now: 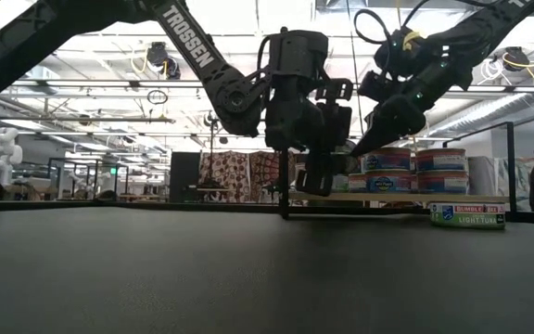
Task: Stack canned seafood by type on shelf
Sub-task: Stack the green tuna can on top of the other green tuna can on the shelf
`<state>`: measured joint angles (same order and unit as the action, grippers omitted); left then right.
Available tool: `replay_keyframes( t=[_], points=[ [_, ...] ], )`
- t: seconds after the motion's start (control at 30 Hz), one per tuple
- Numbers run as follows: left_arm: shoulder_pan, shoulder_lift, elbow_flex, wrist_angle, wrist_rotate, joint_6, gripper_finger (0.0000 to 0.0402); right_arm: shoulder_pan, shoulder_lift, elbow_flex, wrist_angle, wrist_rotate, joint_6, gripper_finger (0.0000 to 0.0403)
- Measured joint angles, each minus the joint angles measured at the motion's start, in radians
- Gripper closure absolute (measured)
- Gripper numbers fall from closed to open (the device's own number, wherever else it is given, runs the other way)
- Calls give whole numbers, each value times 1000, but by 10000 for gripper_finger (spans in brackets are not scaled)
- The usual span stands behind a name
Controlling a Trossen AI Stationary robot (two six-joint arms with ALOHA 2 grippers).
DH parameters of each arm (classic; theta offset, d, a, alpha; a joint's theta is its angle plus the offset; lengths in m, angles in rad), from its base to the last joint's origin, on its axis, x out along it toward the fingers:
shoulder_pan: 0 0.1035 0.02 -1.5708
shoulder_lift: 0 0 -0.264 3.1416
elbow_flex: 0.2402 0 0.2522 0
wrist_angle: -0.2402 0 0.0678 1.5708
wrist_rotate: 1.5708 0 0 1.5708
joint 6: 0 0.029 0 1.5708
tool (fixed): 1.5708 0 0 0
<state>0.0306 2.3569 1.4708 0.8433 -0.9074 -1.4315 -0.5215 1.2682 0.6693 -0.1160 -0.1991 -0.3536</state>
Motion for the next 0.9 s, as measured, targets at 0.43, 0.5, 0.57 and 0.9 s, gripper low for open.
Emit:
replay_keyframes(
  t=[0.43, 0.5, 0.57, 0.9],
  points=[
    [-25, 0, 0, -21, -1, -2, 201, -4, 0, 0, 17, -13, -4, 403],
    [-25, 0, 0, -22, -6, -3, 201, -3, 0, 0, 20, -17, 6, 403],
    [-25, 0, 0, -21, 3, -3, 201, -3, 0, 0, 23, -21, 20, 403],
    [1, 0, 0, 1, 112, -3, 201, 7, 7, 0, 8, -88, 86, 403]
  ],
)
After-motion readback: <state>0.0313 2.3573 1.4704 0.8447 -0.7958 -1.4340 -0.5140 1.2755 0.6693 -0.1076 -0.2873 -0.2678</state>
